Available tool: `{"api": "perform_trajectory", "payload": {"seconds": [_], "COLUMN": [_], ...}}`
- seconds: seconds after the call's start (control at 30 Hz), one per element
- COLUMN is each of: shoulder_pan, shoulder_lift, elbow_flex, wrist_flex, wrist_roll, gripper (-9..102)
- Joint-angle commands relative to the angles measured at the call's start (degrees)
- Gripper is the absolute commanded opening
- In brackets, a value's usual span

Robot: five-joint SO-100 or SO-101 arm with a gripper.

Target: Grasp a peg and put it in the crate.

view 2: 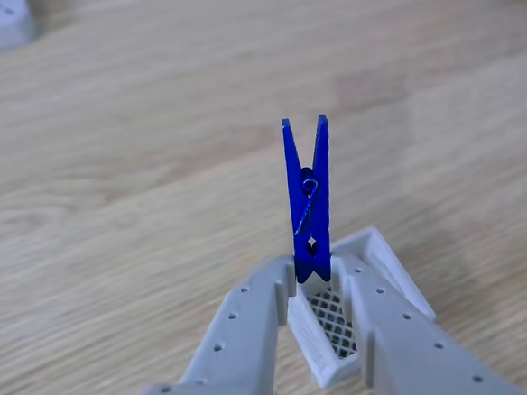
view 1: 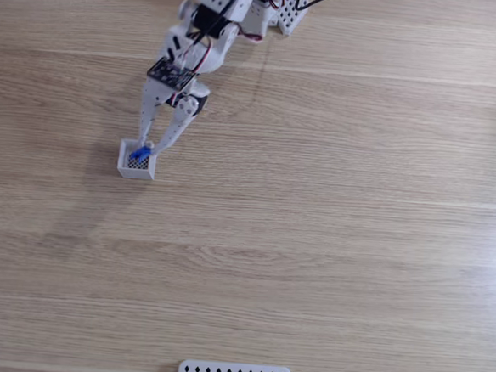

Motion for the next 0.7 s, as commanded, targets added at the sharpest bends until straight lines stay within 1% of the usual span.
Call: {"api": "perform_trajectory", "payload": {"seconds": [0.0,0.17,0.47,0.53,0.67], "shoulder_pan": [1.93,3.60,3.78,3.78,3.87], "shoulder_lift": [-1.49,-2.46,-2.55,-2.46,-2.46], "elbow_flex": [-7.91,-8.35,-8.26,-8.26,-8.26], "wrist_flex": [-2.29,-2.29,-2.20,-1.76,-1.58], "wrist_roll": [0.09,0.00,0.53,0.62,0.62], "gripper": [0,0,1,5,19]}}
